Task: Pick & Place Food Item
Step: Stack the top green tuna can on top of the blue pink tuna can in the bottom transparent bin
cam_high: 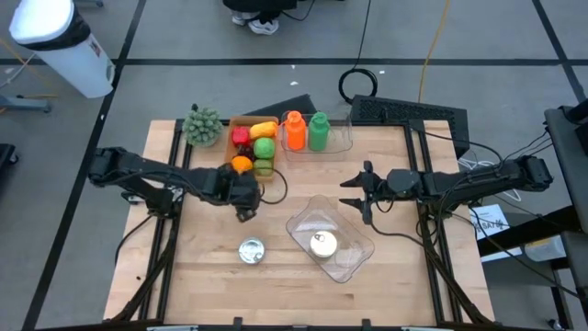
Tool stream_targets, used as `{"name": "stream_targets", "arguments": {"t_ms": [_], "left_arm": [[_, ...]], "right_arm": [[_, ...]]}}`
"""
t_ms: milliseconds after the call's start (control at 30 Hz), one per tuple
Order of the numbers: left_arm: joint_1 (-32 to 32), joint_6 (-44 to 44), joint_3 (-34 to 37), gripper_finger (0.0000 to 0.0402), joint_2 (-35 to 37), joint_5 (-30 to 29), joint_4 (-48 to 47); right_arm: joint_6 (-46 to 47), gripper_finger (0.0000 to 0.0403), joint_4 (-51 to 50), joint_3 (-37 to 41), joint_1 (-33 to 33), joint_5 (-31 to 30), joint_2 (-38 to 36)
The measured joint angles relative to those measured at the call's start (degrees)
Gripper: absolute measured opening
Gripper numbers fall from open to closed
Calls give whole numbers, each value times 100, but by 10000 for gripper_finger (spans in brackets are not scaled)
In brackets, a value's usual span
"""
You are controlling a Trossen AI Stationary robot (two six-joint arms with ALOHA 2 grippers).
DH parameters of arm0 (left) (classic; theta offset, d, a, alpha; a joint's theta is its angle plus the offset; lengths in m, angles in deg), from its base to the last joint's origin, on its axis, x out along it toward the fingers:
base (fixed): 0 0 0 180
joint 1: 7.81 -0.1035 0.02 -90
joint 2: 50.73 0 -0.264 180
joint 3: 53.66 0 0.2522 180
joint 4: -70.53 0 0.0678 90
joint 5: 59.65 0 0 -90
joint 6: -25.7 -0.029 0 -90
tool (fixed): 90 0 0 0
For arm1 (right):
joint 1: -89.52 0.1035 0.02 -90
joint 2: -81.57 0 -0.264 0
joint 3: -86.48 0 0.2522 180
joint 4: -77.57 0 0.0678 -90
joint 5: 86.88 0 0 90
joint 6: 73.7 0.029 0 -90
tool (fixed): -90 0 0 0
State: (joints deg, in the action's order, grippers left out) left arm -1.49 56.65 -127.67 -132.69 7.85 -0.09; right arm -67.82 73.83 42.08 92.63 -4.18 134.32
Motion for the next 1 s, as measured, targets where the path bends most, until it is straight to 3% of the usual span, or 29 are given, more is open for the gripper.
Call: {"name": "stream_targets", "arguments": {"t_ms": [167, 733, 900, 1000], "left_arm": [[-91, -1817, 109, 285, -24, 0, -127], [-835, -2483, 912, 285, -26, 25, -243], [-828, -2750, 1090, 282, -26, 478, 106], [-767, -2947, 1123, 260, -26, 677, 116]], "right_arm": [[98, 212, 75, 0, 0, 1, 0], [116, 212, 367, 0, 0, -11, 0], [116, 212, 363, 0, 0, -10, 0], [116, 212, 343, 0, 0, -10, 0]]}}
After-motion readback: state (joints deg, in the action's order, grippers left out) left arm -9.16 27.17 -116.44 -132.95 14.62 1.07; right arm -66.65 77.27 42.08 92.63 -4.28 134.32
